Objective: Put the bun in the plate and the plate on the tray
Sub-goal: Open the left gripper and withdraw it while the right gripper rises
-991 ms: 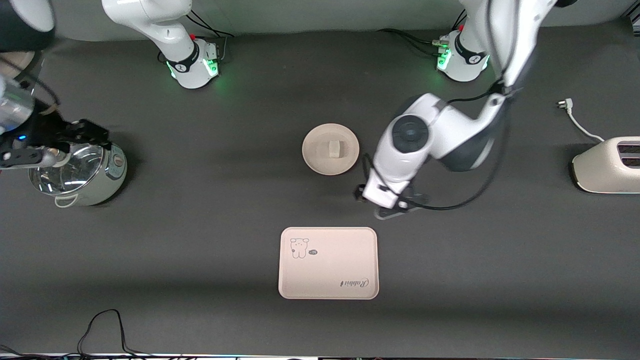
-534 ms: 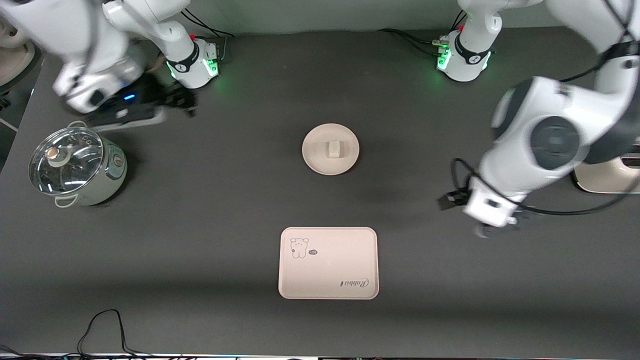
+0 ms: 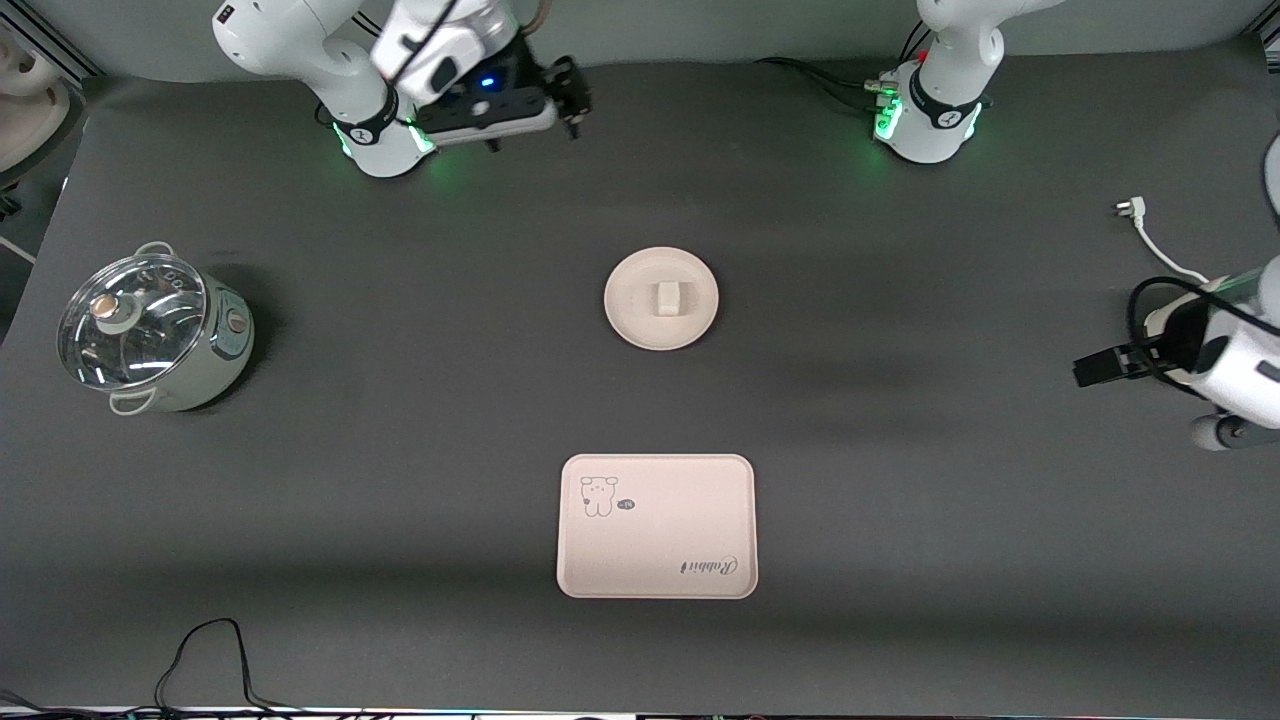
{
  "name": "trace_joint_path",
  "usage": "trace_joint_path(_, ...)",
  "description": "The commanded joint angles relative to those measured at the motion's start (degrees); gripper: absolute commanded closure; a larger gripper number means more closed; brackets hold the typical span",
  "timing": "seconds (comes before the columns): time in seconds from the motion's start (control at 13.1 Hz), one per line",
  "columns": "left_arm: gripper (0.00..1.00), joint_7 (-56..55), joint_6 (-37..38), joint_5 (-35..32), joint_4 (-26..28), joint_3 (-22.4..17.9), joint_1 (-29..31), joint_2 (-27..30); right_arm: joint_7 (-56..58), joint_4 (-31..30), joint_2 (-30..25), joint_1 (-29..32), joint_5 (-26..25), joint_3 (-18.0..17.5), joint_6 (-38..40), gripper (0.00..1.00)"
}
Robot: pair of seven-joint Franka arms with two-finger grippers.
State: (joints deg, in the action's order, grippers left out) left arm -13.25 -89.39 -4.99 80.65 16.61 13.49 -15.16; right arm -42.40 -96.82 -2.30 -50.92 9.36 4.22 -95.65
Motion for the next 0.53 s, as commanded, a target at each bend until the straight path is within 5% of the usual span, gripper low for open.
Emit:
trace_joint_path(0.0,0.0,8.3,-0.1,5.1,4.9,-13.1,-8.4,6.7,-1.2,0.1,1.7,-2.0,4.3,1.0,-3.3,0.0)
trace_joint_path(0.23,0.0,10.0,-0.2,5.7,8.8,-21.0,-15.7,10.8,0.7,-2.0,1.4,-1.5,6.7,1.5,-3.7,0.0)
trace_joint_path(0.46,0.0,10.0,-0.5,5.9,11.0,-20.9,-15.8,13.4,3.4,-6.5,0.8,-1.3,7.1,1.9,-6.6,0.0)
